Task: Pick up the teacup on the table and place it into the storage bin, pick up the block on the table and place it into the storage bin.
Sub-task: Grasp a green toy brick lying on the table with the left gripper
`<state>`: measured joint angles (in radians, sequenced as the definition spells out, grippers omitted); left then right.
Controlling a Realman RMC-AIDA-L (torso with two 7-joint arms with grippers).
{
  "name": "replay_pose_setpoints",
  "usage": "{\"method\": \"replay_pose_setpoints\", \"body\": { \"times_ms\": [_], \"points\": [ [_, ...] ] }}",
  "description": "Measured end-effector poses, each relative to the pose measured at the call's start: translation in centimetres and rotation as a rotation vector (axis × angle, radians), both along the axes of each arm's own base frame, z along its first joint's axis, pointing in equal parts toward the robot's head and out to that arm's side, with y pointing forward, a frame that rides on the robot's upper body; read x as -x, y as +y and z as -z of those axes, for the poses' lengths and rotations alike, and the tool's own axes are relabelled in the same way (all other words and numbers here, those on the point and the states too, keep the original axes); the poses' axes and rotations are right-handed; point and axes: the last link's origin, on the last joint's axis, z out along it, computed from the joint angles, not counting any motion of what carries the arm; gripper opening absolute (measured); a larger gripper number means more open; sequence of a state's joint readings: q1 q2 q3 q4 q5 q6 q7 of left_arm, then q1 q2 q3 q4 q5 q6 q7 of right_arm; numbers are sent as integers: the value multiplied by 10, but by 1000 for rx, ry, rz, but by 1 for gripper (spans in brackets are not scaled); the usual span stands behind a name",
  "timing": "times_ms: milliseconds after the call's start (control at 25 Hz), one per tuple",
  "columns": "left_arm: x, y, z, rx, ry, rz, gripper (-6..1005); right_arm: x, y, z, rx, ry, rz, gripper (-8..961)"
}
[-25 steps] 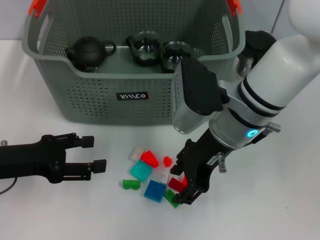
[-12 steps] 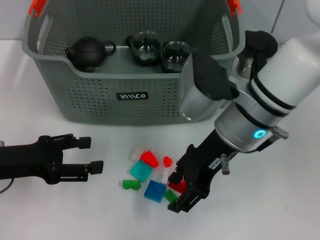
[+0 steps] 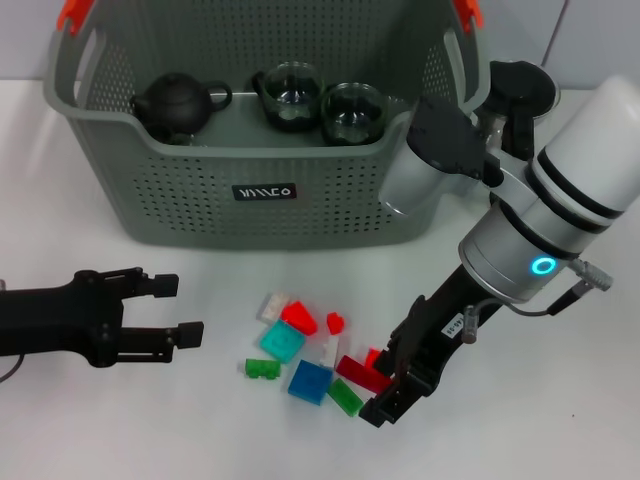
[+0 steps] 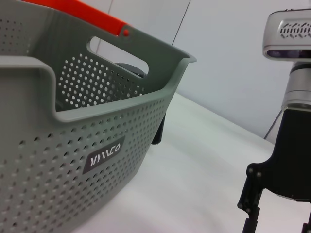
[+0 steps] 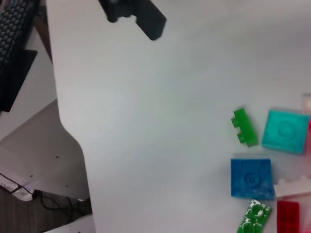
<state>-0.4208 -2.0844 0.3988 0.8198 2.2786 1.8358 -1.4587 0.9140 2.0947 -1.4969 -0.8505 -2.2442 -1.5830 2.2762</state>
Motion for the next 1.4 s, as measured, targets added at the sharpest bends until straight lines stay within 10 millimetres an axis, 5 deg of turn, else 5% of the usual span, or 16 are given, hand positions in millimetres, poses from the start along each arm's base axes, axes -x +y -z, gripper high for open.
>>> {"method": "replay_pose_setpoints", "body": {
  "times_ms": [640, 1400],
  "points": [
    [0, 2, 1, 0, 0, -2, 876, -6, -14, 11, 60, 3, 52, 704],
    [0, 2, 2, 2, 0, -3, 876, -12, 12, 1, -112, -98, 63, 703]
  ]
}}
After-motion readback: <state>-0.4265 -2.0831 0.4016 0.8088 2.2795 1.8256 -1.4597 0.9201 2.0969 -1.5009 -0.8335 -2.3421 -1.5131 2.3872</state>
